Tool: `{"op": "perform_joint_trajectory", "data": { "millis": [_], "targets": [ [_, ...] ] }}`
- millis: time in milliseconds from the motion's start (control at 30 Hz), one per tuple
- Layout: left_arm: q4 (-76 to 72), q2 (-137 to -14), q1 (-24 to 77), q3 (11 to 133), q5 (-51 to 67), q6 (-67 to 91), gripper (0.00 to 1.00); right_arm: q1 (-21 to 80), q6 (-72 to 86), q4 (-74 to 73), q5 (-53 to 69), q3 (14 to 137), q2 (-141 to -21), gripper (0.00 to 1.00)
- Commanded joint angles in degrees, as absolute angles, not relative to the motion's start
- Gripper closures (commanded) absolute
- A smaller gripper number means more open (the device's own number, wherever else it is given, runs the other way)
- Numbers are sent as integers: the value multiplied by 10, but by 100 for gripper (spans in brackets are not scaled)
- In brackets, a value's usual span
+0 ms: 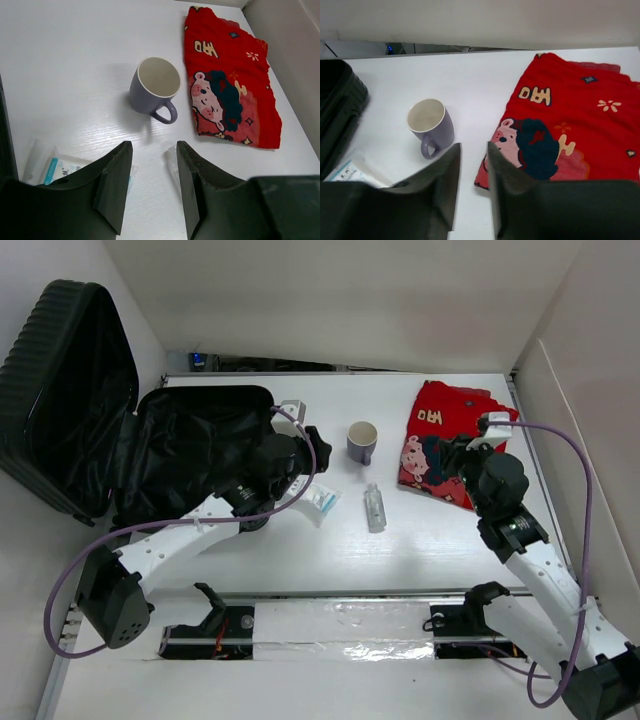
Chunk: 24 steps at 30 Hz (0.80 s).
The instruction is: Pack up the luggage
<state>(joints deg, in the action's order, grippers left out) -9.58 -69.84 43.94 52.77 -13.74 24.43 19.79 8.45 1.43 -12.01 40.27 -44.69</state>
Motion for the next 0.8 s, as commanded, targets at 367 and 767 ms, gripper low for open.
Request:
{"op": "perform_joint_trajectory", "data": {
  "millis": [367, 767],
  "targets": [
    [-36, -735, 546, 546, -298, 203, 100, 193, 82, 89, -41, 385, -450, 100],
    [59, -862, 530, 584, -301, 233, 53, 193, 87, 100, -41, 371, -439, 78]
  ]
}}
